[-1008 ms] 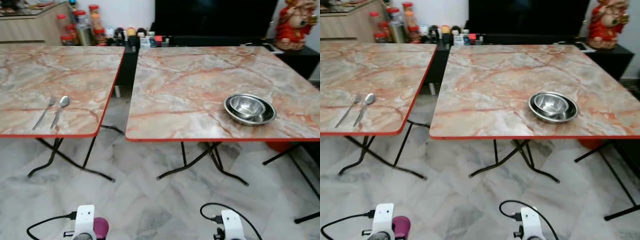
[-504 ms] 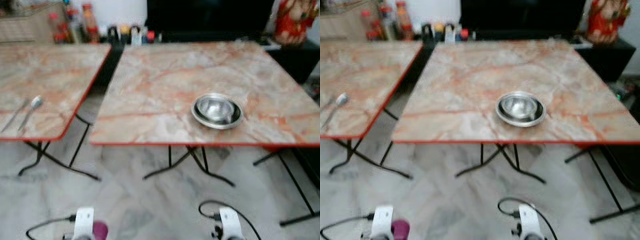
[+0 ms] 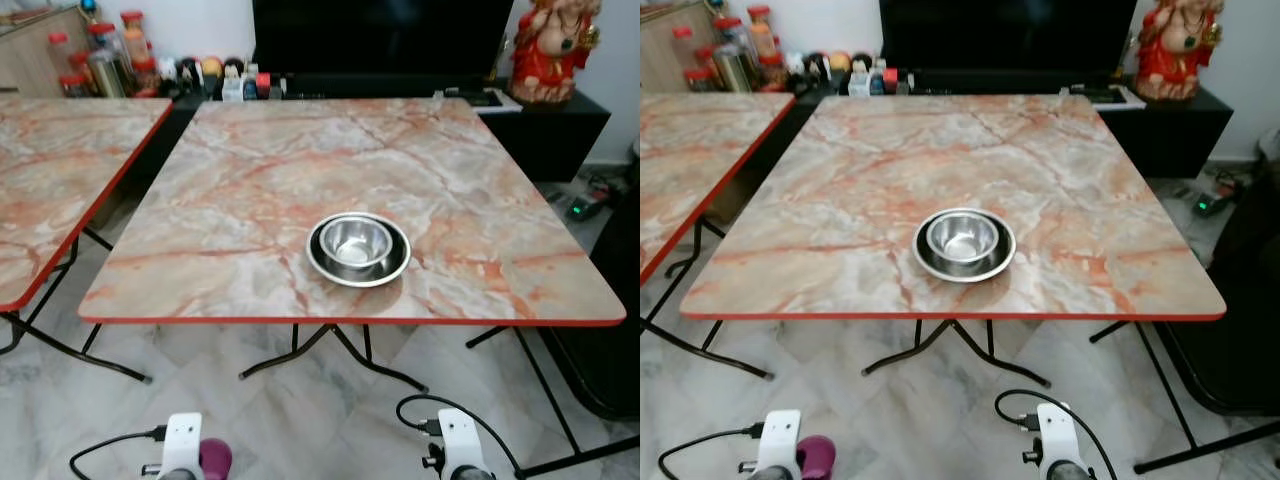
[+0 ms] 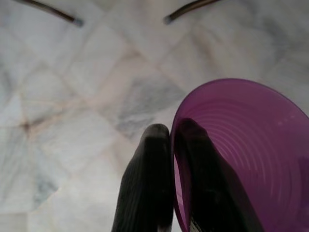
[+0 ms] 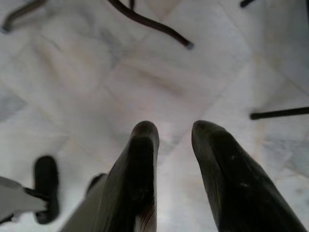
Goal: Setting the table
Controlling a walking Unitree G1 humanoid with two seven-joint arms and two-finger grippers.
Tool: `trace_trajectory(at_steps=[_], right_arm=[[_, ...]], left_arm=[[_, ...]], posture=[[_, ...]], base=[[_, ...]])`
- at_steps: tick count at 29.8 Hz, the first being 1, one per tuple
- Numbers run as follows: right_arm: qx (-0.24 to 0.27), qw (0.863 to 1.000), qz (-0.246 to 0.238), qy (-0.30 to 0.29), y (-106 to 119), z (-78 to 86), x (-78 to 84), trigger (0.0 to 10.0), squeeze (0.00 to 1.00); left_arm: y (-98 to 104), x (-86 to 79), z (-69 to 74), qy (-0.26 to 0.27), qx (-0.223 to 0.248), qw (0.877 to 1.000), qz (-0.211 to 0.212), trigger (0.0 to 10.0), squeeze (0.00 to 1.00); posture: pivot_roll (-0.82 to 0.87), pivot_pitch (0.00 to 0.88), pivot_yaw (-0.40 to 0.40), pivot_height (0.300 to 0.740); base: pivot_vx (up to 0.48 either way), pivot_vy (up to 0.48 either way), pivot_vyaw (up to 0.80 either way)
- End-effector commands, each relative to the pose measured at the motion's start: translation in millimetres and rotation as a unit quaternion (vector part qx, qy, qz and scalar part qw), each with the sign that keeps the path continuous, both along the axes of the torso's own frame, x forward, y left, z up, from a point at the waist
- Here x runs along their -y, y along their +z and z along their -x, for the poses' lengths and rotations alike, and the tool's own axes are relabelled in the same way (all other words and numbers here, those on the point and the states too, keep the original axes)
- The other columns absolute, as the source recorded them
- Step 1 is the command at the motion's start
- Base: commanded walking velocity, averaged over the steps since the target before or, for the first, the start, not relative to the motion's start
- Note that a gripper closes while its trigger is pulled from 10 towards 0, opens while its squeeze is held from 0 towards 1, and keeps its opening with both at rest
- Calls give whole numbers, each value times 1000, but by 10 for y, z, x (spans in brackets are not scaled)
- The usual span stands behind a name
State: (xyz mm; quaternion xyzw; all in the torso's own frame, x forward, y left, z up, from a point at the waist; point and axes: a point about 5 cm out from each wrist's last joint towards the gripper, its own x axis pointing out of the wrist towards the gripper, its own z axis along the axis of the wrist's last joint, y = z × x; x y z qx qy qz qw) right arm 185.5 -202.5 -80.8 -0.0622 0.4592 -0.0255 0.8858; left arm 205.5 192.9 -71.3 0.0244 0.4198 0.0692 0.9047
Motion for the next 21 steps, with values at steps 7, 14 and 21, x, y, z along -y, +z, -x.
trace_trajectory(at_steps=[7, 14, 21], right_arm=[[-1, 1000, 9, -6, 16, 9, 112, 10000, 0], [-1, 1000, 11, -10, 18, 12, 132, 10000, 0], [-3, 1000, 12, -9, 9, 24, 117, 10000, 0]], left_arm=[[-39, 120, 49, -5, 0, 1000, 23, 10000, 0], [-49, 176, 59, -16, 0, 999, 29, 10000, 0], [-33, -40, 110, 48, 15, 998, -28, 10000, 0]], posture=[[-77, 0, -13, 702], [-82, 0, -18, 702], [-63, 0, -15, 702]], base=[[0, 0, 0], [0, 0, 0], [0, 0, 0]])
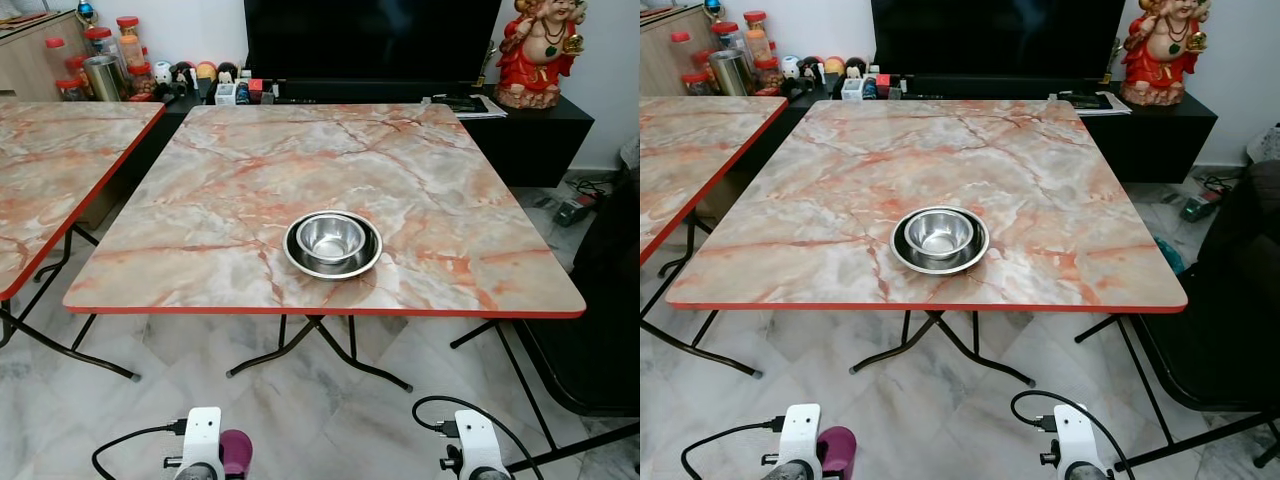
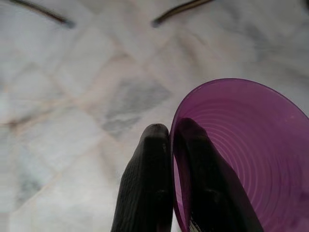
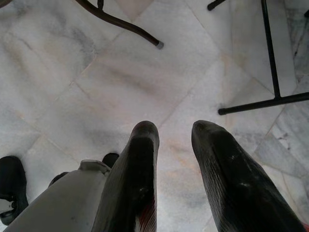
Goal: Setting the table
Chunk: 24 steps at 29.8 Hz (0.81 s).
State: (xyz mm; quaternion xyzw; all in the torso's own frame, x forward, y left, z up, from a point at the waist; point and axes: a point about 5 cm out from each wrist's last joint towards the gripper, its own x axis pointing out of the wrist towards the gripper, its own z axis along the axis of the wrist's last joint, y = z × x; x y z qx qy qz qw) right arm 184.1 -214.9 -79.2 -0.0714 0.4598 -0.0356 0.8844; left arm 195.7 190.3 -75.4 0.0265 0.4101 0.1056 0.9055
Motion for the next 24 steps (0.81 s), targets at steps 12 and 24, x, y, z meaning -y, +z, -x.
trace_trajectory(at_steps=[12, 24], right_arm=[[3, 1000, -12, 15, 12, -82, -143, 10000, 0], [7, 1000, -13, 25, 30, -124, -165, 10000, 0]], left_arm=[[676, -1383, -38, 286, 95, 899, -317, 10000, 0], [2028, -1684, -727, 330, 373, 758, -421, 10000, 0]], posture=[[11, 0, -44, 702], [29, 0, -58, 702]], base=[[0, 0, 0], [0, 0, 0]])
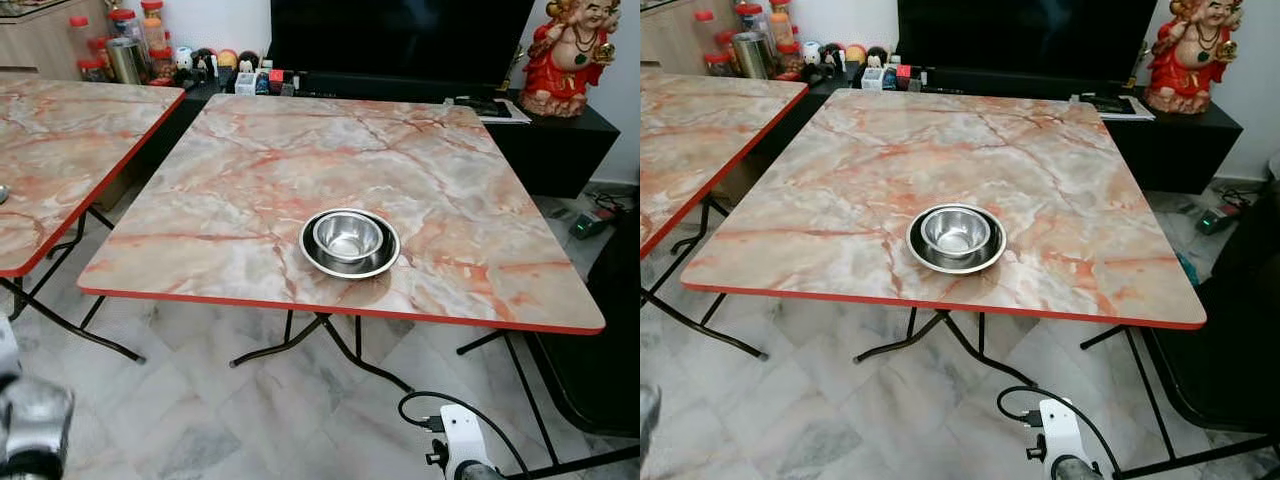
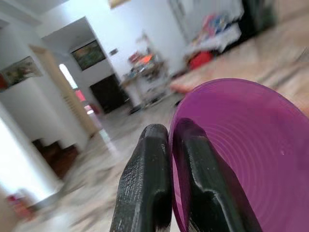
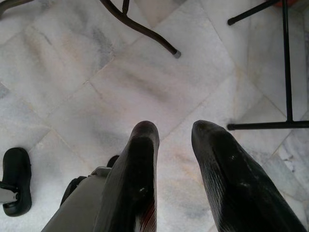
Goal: Setting the table
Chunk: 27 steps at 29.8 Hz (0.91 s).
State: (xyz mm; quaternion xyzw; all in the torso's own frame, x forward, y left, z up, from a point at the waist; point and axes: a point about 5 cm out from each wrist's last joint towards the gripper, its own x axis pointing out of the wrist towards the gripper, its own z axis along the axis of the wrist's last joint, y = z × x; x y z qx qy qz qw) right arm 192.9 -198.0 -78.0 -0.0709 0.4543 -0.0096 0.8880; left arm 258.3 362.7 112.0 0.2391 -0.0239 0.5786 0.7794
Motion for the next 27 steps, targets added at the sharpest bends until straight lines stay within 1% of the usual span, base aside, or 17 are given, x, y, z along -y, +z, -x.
trace_trajectory(at_steps=[1, 2, 3, 5, 7, 8, 9, 11, 12, 15, 16, 17, 18, 21, 23, 25, 27], right_arm=[[2, 1000, -1, 1, 18, -36, 4, 10000, 0], [3, 1000, -1, 1, 21, -41, 8, 10000, 0], [3, 1000, -1, -1, 23, -43, 10, 10000, 0], [4, 1000, -1, -2, 24, -44, 13, 10000, 0], [5, 1000, -1, -5, 26, -46, 19, 10000, 0], [6, 1000, -1, -7, 27, -47, 21, 10000, 0], [7, 1000, -1, -11, 28, -48, 25, 10000, 0], [7, 1000, -1, -12, 28, -47, 27, 10000, 0], [8, 1000, -2, -15, 27, -44, 27, 10000, 0], [8, 1000, -2, -21, 21, -30, 37, 10000, 0], [8, 1000, -2, -25, 13, -10, 47, 10000, 0], [8, 1000, -2, -25, 13, -10, 47, 10000, 0], [7, 999, -3, -33, 1, 20, 62, 10000, 0], [-6, 999, 2, -38, -38, 109, 91, 10000, 0], [-7, 999, 3, -39, -42, 117, 93, 10000, 0], [-16, 999, 2, -45, -79, 205, 104, 10000, 0], [-16, 999, 2, -45, -79, 205, 104, 10000, 0]], left_arm=[[154, 41, -101, -31, 33, 999, -10, 10000, 0], [332, 196, -318, -123, 79, 989, 2, 10000, 0], [447, 302, -433, -169, 94, 981, -8, 10000, 0], [599, 469, -579, -231, 117, 966, -9, 10000, 0], [756, 674, -732, -293, 156, 943, 25, 10000, 0], [805, 767, -805, -327, 169, 928, 51, 10000, 0], [841, 946, -945, -384, 173, 901, 102, 10000, 0], [851, 1057, -1018, -415, 170, 885, 126, 10000, 0], [841, 1217, -1093, -457, 157, 863, 148, 10000, 0], [813, 1417, -1176, -492, 148, 837, 187, 10000, 0], [789, 1539, -1223, -516, 149, 813, 227, 10000, 0], [789, 1539, -1223, -516, 149, 813, 227, 10000, 0], [779, 1635, -1260, -534, 151, 790, 260, 10000, 0], [770, 1727, -1302, -549, 134, 776, 279, 10000, 0], [769, 1731, -1307, -554, 132, 772, 283, 10000, 0], [800, 1803, -1340, -577, 105, 763, 272, 10000, 0], [800, 1803, -1340, -577, 105, 763, 272, 10000, 0]], posture=[[29, 0, -58, 702], [19, 0, -55, 702], [17, 0, -55, 702], [17, 0, -55, 702], [9, 0, -45, 702], [2, 0, -39, 702], [-2, 0, -34, 702], [-2, 0, -34, 702], [-14, 0, -21, 702], [-14, 0, -21, 702], [-41, 0, 3, 702], [-41, 0, 3, 702], [-44, 0, 5, 702], [-55, 0, 15, 702], [-55, 0, 15, 702], [-54, 0, 19, 702], [-54, 0, 19, 702]], base=[[0, 0, 0], [0, 0, 0], [0, 0, 0], [0, 0, 0], [0, 0, 0], [0, 0, 0], [0, 0, 0], [0, 0, 0], [0, 0, 0], [0, 0, 0], [0, 0, 0], [0, 0, 0], [0, 0, 0], [0, 0, 0], [0, 0, 0], [0, 0, 0], [0, 0, 0]])
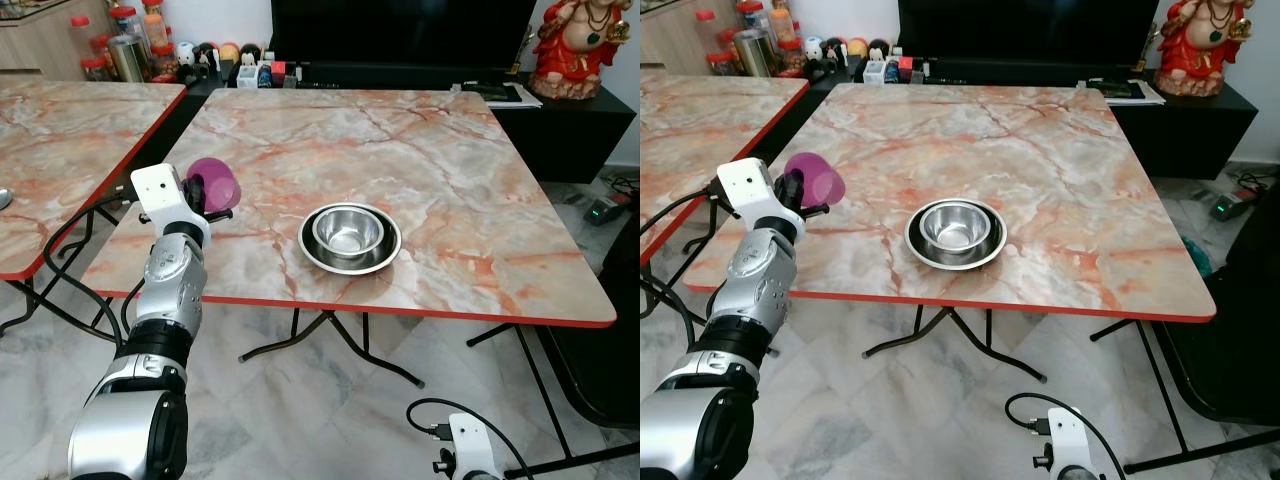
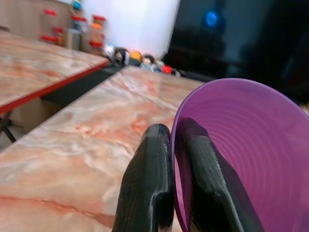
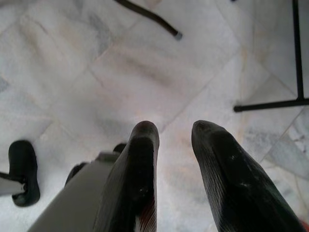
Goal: Setting the table
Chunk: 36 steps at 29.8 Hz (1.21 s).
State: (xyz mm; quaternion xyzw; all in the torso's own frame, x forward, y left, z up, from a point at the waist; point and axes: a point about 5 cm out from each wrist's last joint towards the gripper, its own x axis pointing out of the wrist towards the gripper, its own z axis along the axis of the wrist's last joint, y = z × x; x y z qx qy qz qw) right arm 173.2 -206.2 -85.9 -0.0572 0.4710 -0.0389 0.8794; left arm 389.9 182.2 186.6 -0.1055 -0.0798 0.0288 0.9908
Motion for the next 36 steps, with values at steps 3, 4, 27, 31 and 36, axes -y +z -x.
trace_trajectory(at_steps=[3, 4, 27, 31, 36], right_arm=[[-6, 1000, -3, -22, -35, 90, 20, 10000, 0], [-6, 1000, -5, -26, -38, 96, 15, 10000, 0], [2, 1000, -4, -26, -9, 12, -16, 10000, 0], [1, 1000, -6, -25, -13, 17, -29, 10000, 0], [-1, 999, -21, -24, -16, 4, -75, 10000, 0]], left_arm=[[42, 13, -54, -11, -23, 1000, -16, 10000, 0], [33, 6, -56, -13, -30, 999, -15, 10000, 0], [41, -34, -54, -17, -41, 999, -8, 10000, 0], [29, -24, -43, -19, -40, 999, -7, 10000, 0], [37, -38, -37, -21, -39, 999, -11, 10000, 0]], posture=[[-55, 0, 23, 702], [-56, 0, 23, 702], [-49, 0, 24, 702], [-49, 0, 24, 702], [-44, 0, 23, 702]], base=[[82, 0, 0], [266, 0, 0], [312, 0, 0], [334, 0, 0], [339, 0, 0]])
